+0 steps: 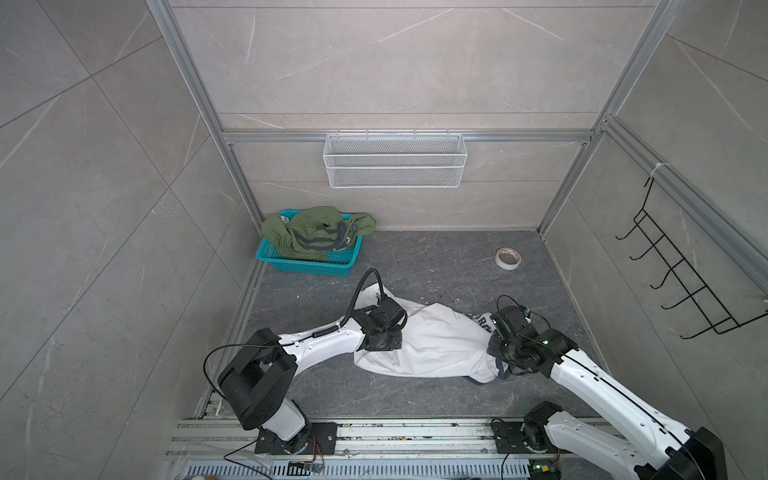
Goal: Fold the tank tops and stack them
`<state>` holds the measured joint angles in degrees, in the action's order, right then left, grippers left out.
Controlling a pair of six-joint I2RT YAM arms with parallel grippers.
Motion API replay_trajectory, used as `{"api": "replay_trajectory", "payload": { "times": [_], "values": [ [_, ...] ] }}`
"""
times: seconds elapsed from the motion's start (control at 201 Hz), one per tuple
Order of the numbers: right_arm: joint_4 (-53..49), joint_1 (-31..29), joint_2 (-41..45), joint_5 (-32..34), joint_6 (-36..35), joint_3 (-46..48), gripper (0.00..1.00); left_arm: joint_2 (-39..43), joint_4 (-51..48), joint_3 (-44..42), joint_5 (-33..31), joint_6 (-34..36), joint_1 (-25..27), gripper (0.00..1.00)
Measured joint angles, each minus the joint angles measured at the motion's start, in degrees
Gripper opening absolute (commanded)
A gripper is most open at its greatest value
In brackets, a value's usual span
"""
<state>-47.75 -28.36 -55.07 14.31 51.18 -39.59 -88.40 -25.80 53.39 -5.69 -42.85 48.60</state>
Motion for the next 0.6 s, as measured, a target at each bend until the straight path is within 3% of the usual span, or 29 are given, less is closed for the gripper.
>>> {"api": "replay_trajectory", "payload": {
  "times": [0.323,0.602],
  "values": [
    [-1.5,0.0,1.6,2.6,-2.8,-5.1,0.00,9.2,-9.9,5.2,-10.0,5.6,0.0,0.00],
    [-2.2,0.0,1.4,5.0,-12.2,-27.9,0.00,17.1,-21.5,28.2,-23.5,17.5,0.0,0.00]
  ]
}}
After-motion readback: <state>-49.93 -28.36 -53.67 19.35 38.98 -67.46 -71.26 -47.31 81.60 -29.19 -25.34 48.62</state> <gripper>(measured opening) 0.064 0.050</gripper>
